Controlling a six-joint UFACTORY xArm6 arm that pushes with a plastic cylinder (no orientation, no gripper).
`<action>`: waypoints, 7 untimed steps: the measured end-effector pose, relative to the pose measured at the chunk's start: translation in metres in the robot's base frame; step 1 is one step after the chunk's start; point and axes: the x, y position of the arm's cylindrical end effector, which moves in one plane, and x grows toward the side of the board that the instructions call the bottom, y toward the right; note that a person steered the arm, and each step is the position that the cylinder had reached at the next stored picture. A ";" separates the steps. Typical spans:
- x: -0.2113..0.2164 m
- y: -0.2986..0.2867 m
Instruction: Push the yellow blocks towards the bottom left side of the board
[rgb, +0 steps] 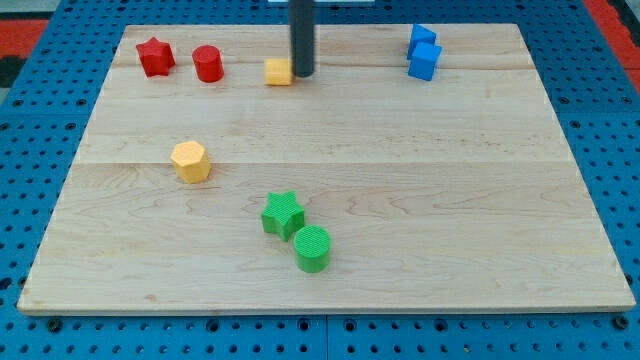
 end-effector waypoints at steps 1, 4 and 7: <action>-0.024 0.016; -0.008 -0.046; 0.049 -0.033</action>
